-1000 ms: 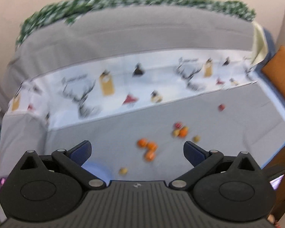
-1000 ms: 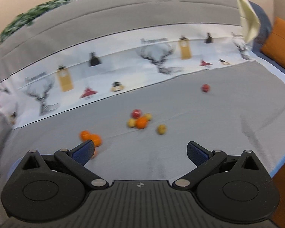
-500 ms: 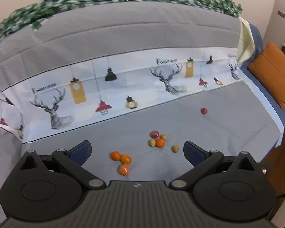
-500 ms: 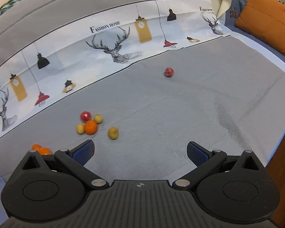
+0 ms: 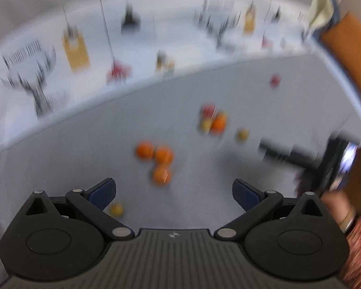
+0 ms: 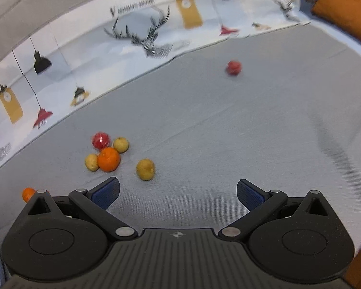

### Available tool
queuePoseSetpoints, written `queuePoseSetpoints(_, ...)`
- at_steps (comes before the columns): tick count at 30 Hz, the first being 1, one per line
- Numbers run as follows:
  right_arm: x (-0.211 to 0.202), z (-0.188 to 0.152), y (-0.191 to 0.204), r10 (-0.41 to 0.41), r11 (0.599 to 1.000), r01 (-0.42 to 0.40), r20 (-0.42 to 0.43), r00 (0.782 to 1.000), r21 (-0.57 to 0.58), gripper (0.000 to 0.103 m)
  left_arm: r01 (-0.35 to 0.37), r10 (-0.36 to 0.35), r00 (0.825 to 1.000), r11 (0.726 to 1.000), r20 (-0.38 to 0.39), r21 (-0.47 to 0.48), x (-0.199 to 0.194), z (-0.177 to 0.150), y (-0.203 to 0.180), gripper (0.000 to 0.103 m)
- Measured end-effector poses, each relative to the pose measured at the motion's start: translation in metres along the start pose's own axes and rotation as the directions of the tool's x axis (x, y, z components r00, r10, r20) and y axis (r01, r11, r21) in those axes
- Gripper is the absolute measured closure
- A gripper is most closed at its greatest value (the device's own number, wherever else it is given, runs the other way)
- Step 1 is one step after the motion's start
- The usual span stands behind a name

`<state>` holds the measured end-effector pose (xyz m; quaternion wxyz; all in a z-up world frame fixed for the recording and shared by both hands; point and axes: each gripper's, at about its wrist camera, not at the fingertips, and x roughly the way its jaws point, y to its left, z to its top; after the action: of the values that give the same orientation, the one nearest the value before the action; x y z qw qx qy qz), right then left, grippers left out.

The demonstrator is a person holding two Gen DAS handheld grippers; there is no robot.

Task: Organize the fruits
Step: 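Move both tools to the fruit pile and grasp yellow fruits with each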

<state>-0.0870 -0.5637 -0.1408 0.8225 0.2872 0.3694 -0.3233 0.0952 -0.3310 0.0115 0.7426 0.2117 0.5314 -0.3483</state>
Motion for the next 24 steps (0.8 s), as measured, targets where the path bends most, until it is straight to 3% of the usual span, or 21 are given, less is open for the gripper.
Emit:
queuePoseSetpoints(2,0.018,-0.001,0.007,0.014,1.000,-0.014,-0.009,1.000,-0.009,0.001,-0.076,0.073,0.993,0.996,-0.096,-0.037,0.042,-0.007,0.026,0.000)
queuePoseSetpoints(8,0.054,0.001,0.036,0.025,0.995,-0.023,0.027,0.999,-0.093,0.001,-0.211,0.203,0.955,0.977,-0.214,-0.016,0.127,-0.022,0.074,0.001)
queuePoseSetpoints(12,0.075,0.001,0.046,0.011,0.990,-0.004,0.045,0.999,-0.142,0.001,-0.165,0.179,0.957,0.983,-0.229,0.078,0.144,-0.024,0.070,0.003)
queuePoseSetpoints(15,0.093,-0.001,0.049,-0.028,0.983,0.034,0.039,0.999,-0.179,0.001,-0.180,0.223,0.952,0.962,-0.212,0.203,0.150,-0.032,0.053,0.003)
queuePoseSetpoints(17,0.098,-0.005,0.050,-0.050,0.976,0.062,0.062,0.997,-0.210,0.001,-0.192,0.249,0.939,0.952,-0.237,0.239,0.159,-0.036,0.054,0.005)
queuePoseSetpoints(20,0.098,-0.009,0.050,-0.051,0.976,0.068,0.082,0.995,-0.209,0.001,-0.203,0.266,0.915,0.953,-0.302,0.223,0.171,-0.039,0.065,0.021)
queuePoseSetpoints(22,0.097,-0.010,0.050,-0.055,0.975,0.071,0.080,0.995,-0.208,0.001,-0.184,0.229,0.919,0.969,-0.321,0.163,0.169,-0.037,0.074,0.031)
queuePoseSetpoints(24,0.095,-0.010,0.051,-0.066,0.976,0.078,0.062,0.996,-0.204,0.001,-0.140,0.178,0.928,0.981,-0.328,0.135,0.165,-0.035,0.078,0.068)
